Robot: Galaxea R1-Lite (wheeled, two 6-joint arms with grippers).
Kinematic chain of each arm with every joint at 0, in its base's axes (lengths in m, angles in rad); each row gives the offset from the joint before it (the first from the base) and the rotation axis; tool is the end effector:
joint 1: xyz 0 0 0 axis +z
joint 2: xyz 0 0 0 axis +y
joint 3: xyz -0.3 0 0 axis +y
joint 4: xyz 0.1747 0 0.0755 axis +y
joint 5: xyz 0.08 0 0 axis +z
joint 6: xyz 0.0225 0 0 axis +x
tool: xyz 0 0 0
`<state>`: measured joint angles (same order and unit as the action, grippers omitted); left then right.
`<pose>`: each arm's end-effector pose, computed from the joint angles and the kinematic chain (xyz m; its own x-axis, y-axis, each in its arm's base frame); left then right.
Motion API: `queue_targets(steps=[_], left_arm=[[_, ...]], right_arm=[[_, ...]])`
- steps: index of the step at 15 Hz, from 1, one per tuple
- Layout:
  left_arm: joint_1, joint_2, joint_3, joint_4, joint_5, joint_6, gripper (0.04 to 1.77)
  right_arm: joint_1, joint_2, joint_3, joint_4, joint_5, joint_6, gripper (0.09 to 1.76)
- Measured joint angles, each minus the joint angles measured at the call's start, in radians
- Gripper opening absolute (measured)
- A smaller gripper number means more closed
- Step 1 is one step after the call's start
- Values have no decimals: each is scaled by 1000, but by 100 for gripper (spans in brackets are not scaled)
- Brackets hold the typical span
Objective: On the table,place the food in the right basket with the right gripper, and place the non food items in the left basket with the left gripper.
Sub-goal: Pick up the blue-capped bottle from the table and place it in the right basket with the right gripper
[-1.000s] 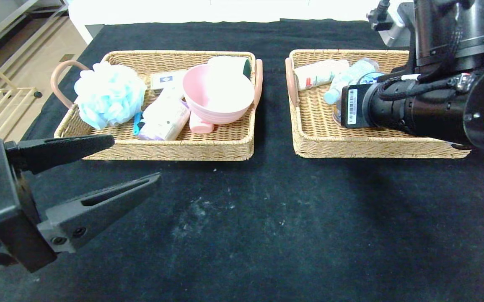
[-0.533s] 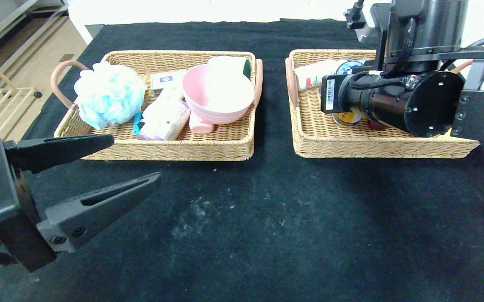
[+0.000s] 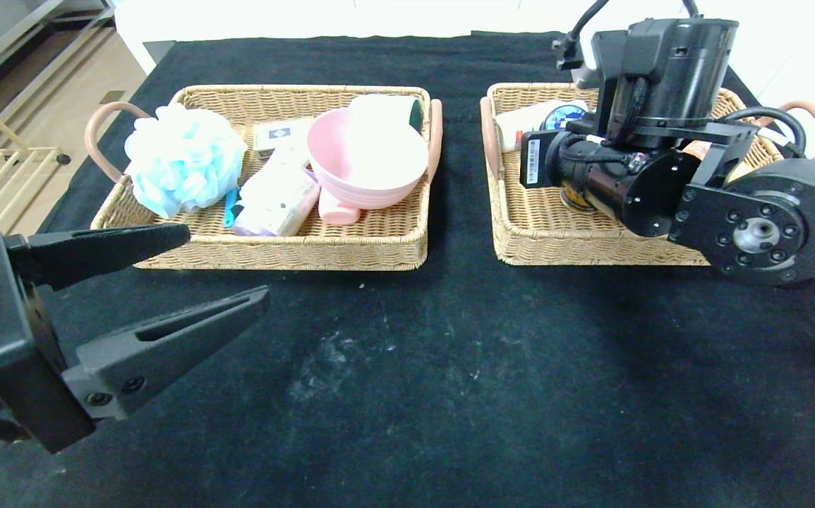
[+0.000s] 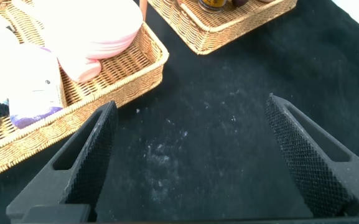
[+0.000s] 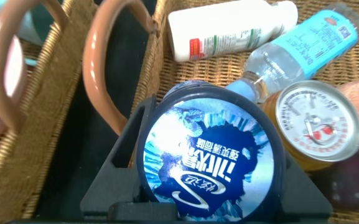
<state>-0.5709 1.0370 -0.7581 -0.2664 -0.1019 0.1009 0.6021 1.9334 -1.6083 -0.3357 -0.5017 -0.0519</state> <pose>0.1153 -0.0768 0.2815 0.7820 -0.6231 -0.0124 0.6211 0.7774 0.0995 0.3323 0.2153 0.2973 0.9949 0.1002 0.0093 -0.0997 0.9939 -0.0468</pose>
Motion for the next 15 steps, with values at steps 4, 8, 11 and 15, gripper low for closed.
queue_targets(steps=[4,8,11,15], left_arm=[[0,0,-1,-1,0,0,172],[0,-2,-1,-1,1,0,172],[0,-2,-1,0,1,0,172],[0,1,0,0,0,1,172]], right_arm=[[-21,38,-6,-36,0,-3,87],[-23,46,0,-56,0,-16,92],[-21,46,1,-57,0,-15,118],[-17,41,3,-57,0,-16,139]])
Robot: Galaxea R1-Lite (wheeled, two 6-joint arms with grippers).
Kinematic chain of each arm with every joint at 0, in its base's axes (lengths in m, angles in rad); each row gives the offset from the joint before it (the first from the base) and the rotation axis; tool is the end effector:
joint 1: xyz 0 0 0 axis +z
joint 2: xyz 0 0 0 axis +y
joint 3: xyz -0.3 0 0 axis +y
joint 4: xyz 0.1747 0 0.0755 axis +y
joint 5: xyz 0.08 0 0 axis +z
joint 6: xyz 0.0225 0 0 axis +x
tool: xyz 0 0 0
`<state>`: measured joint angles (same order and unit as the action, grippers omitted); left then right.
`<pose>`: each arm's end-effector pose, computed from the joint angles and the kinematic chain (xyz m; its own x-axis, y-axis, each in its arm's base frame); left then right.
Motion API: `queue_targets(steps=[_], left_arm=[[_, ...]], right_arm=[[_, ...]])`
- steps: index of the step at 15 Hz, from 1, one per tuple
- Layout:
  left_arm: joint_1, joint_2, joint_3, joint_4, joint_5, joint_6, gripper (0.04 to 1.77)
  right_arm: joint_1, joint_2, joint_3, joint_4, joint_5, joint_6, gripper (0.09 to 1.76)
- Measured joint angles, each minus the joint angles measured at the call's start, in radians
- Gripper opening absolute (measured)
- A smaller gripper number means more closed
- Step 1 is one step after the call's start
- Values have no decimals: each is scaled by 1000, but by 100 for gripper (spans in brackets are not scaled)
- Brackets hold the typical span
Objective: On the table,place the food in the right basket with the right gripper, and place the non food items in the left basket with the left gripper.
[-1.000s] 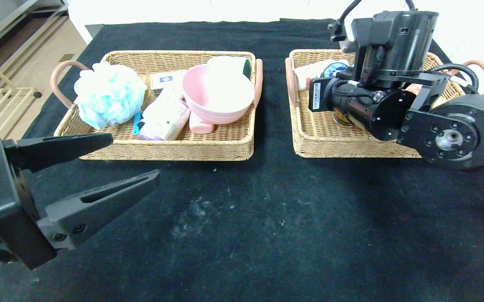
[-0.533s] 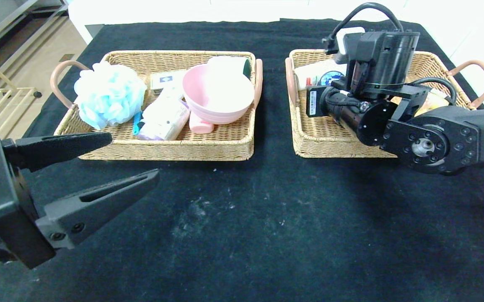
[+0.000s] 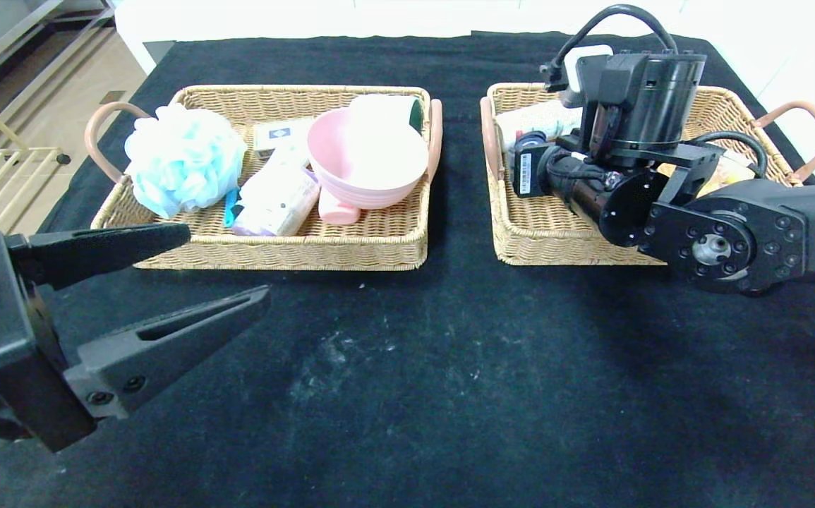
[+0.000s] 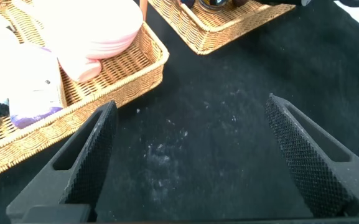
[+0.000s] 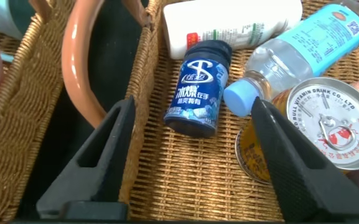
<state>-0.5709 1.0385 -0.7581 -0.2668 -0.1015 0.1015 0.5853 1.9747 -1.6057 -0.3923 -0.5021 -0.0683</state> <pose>0.1156 -0.0770 0.2813 0.7823 -0.6228 -0.0135 0.6208 0.7776 0.0999 0.3459 0.2162 0.2856 0.9963 0.0830 0.0204 -0.0817 0.9950 -0.0570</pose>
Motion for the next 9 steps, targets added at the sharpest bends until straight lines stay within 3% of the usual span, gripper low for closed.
queue_targets(steps=[9], left_arm=[[2,4,4,1,2,-1,172]], right_arm=[[12,-87,95,19,0,-10,161]])
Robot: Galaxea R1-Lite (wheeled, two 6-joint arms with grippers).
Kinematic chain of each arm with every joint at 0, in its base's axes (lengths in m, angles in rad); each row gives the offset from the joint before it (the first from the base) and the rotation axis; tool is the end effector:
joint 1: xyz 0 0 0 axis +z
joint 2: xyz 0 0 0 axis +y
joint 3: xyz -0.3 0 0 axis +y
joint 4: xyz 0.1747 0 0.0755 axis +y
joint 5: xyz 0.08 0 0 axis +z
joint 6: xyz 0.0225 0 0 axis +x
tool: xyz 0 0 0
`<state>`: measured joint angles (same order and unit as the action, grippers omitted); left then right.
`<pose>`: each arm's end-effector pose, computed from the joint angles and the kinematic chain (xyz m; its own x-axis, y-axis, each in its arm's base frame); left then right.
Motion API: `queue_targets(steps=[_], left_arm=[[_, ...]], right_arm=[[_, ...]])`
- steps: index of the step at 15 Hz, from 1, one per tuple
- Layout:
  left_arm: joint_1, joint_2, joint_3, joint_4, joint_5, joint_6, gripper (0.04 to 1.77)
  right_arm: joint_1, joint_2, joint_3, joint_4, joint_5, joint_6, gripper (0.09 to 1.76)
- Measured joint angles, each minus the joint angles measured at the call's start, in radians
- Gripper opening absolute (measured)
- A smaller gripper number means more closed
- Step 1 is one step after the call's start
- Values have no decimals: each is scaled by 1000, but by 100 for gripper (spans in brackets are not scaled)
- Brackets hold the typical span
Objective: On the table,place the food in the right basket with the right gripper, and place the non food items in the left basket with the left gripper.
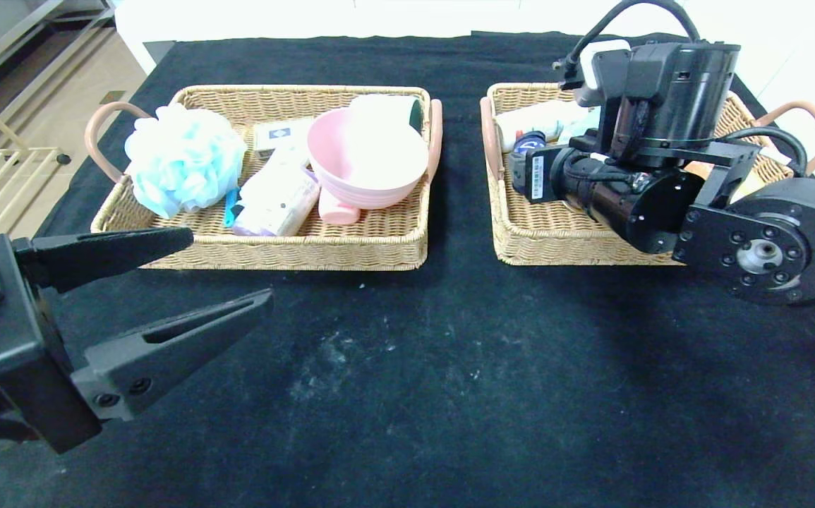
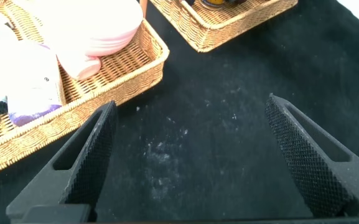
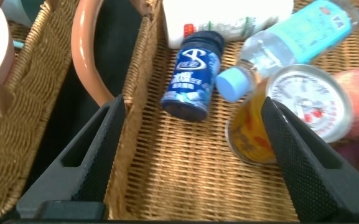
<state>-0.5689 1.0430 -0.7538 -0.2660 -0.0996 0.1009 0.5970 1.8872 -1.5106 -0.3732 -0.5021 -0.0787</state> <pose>0.1170 -0.0774 0.2793 0.7845 -0.6197 -0.0231 0.6186 0.7795 0.0984 0.3231 0.2065 0.2907 0.9955 0.0948 -0.0030 -0.0947 0.9923 -0.0802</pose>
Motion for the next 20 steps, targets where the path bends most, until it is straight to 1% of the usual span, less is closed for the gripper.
queue_targets(steps=[2,3,5,6,7,9,11,13,16,18,20], left_arm=[[19,1,4,0,1,0,172],[45,1,13,0,1,0,172],[133,-6,30,5,-5,2,172],[171,-19,32,20,-5,3,172],[205,-40,32,61,-6,7,172],[266,-101,8,215,-8,14,172],[306,-180,-24,336,-7,16,172],[322,-260,-48,435,1,14,172],[332,-392,-72,605,24,14,172],[342,-483,-89,704,62,14,172],[359,-568,-132,816,92,12,172]], right_arm=[[-3,-52,45,24,15,-23,163],[-4,-87,83,45,33,-27,164],[-7,-176,188,92,103,-34,165],[-13,-226,243,123,160,-40,166],[-27,-283,299,164,234,-55,167],[-86,-394,394,230,371,-81,168],[-154,-506,466,290,441,-91,168],[-213,-623,511,387,502,-92,169],[-278,-818,549,565,564,-90,170],[-298,-963,567,694,576,-90,170],[-307,-1111,579,832,580,-89,170]])
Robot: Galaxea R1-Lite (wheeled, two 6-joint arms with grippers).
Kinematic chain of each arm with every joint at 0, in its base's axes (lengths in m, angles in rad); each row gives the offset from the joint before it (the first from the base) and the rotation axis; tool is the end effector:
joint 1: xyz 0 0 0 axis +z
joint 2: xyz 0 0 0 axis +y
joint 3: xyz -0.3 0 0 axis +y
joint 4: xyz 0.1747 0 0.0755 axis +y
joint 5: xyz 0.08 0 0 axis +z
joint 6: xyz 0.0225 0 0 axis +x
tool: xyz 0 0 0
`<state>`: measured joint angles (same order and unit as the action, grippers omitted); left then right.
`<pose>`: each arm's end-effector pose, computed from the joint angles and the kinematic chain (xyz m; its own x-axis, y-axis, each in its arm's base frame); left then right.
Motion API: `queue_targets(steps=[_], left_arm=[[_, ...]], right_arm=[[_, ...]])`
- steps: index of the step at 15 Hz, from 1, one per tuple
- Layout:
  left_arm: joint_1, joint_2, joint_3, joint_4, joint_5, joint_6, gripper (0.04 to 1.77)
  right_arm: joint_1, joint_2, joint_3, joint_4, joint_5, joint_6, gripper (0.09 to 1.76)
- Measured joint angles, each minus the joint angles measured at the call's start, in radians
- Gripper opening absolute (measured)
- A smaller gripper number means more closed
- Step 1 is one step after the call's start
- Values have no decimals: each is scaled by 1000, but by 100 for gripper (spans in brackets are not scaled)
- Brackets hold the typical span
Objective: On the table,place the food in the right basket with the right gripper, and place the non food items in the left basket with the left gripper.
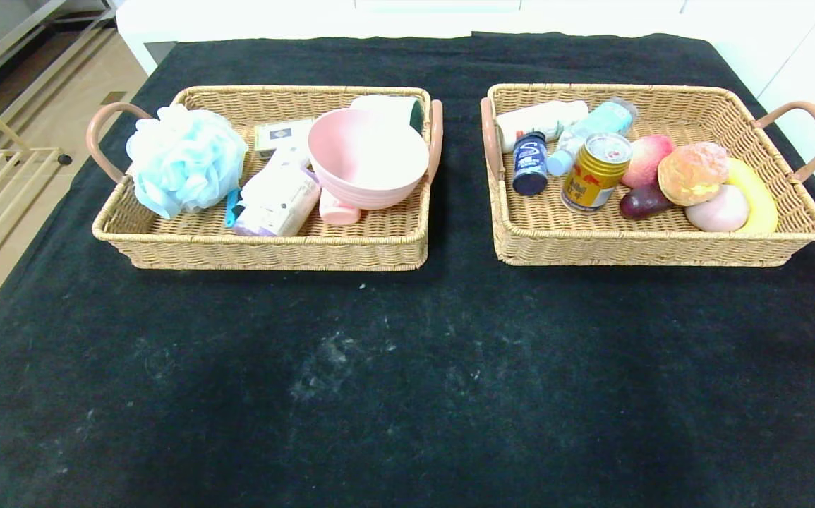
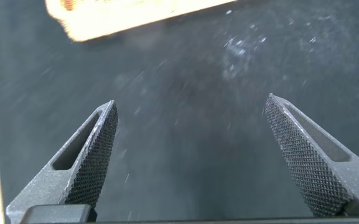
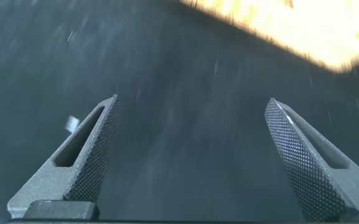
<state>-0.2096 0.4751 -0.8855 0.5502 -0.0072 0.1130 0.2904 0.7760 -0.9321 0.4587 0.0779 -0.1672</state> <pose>-0.0345 0.0072 0.2619 0.9670 -0.2131 -0.1393 0.2290 0.9671 0.1107 0.0421 0.0144 0.2813 0.8895 0.3471 -0.2971 -0.3992 0.9067 -0.1360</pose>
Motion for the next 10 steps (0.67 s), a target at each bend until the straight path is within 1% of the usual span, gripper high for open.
queue_targets(steps=[2,5,6,8,9,10], left_arm=[[42,-77,-64,122,0,2,172],[102,-154,-141,206,-31,4,172],[114,-167,-175,254,-42,5,172],[159,-184,-260,346,-110,6,172],[181,-193,-292,376,-140,6,172],[194,-206,-304,389,-150,7,172]], right_arm=[[-21,-148,4,147,2,0,170],[-101,-323,-20,322,9,-1,170],[-137,-365,-31,361,24,-1,170],[-216,-431,-32,403,45,1,170],[-241,-462,-12,412,58,4,170],[-254,-492,11,414,68,10,170]])
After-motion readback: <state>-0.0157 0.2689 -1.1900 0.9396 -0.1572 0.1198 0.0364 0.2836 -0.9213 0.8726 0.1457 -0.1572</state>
